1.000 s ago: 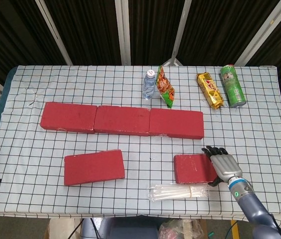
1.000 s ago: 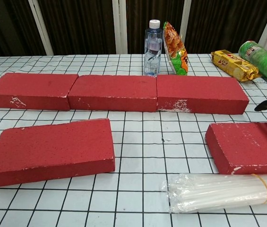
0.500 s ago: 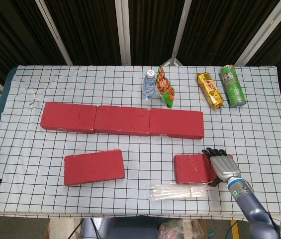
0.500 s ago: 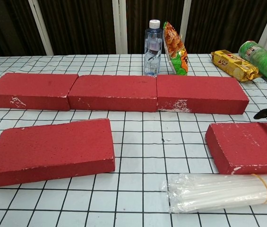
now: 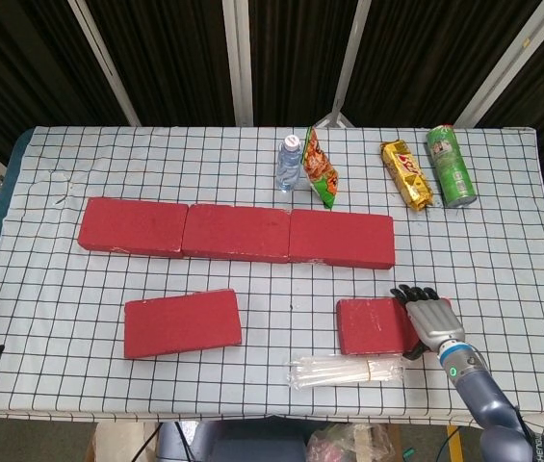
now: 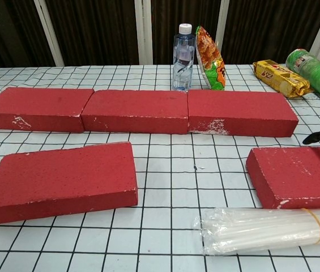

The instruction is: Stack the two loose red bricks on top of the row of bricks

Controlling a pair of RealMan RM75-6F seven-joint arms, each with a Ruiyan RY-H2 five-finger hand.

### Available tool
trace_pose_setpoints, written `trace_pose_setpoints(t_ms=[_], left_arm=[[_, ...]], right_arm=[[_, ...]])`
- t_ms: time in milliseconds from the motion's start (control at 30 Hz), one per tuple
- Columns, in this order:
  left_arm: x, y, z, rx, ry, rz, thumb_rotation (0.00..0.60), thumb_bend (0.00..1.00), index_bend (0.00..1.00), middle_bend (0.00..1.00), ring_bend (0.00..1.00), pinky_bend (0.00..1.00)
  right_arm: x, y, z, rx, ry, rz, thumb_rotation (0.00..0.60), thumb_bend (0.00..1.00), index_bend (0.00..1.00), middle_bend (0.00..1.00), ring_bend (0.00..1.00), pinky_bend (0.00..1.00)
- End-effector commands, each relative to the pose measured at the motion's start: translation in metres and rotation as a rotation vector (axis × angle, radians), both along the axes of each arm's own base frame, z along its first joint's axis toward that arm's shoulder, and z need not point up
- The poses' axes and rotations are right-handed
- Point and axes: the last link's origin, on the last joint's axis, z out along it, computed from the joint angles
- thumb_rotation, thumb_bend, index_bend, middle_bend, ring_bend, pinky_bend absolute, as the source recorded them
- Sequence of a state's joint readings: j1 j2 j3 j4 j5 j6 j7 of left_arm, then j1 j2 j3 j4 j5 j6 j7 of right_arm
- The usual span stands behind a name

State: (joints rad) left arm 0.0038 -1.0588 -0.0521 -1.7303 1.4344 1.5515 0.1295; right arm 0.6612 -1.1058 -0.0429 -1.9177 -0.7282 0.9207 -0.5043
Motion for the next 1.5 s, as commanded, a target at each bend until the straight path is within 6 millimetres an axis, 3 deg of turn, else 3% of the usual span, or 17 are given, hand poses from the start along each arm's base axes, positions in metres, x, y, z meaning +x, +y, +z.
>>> trace_pose_setpoints(t_ms=[33, 167, 400, 600, 767, 1100, 1300, 1500], left_arm=[[0.000, 0.000, 0.000, 0.001, 0.000, 0.001, 0.600, 0.00, 0.07, 0.02, 0.00, 0.00], [0.000, 0.000, 0.000, 0.004, 0.000, 0.002, 0.600, 0.00, 0.07, 0.02, 0.00, 0.00], [0.001, 0.000, -0.001, -0.004, -0.001, 0.002, 0.600, 0.00, 0.07, 0.02, 0.00, 0.00], [0.001, 0.001, -0.001, -0.005, -0.002, 0.003, 0.600, 0.00, 0.07, 0.02, 0.00, 0.00], [0.000, 0.001, 0.000, -0.003, -0.003, 0.005, 0.600, 0.00, 0.07, 0.02, 0.00, 0.00], [-0.004, 0.007, 0.001, 0.006, -0.010, 0.026, 0.600, 0.00, 0.07, 0.02, 0.00, 0.00], [-0.002, 0.008, -0.002, -0.005, -0.008, 0.016, 0.600, 0.00, 0.07, 0.02, 0.00, 0.00], [-0.004, 0.011, -0.001, -0.009, -0.011, 0.028, 0.600, 0.00, 0.07, 0.02, 0.00, 0.00]], right_arm=[[0.000, 0.000, -0.001, 0.002, -0.001, 0.003, 0.600, 0.13, 0.03, 0.00, 0.00, 0.00], [0.002, -0.002, -0.001, -0.003, -0.004, 0.020, 0.600, 0.13, 0.07, 0.05, 0.00, 0.00], [0.001, -0.001, -0.002, -0.004, 0.000, 0.032, 0.600, 0.13, 0.25, 0.23, 0.00, 0.00], [0.002, -0.002, -0.001, -0.007, -0.007, 0.037, 0.600, 0.13, 0.31, 0.28, 0.01, 0.00], [0.019, -0.009, 0.013, -0.051, -0.024, 0.082, 0.600, 0.13, 0.32, 0.29, 0.01, 0.00], [0.078, -0.044, 0.051, -0.085, 0.038, 0.163, 0.600, 0.13, 0.33, 0.28, 0.02, 0.00], [0.130, -0.065, 0.050, -0.040, -0.004, 0.151, 0.600, 0.13, 0.34, 0.28, 0.02, 0.00], [0.177, -0.093, 0.033, -0.026, -0.029, 0.110, 0.600, 0.13, 0.34, 0.28, 0.03, 0.00]])
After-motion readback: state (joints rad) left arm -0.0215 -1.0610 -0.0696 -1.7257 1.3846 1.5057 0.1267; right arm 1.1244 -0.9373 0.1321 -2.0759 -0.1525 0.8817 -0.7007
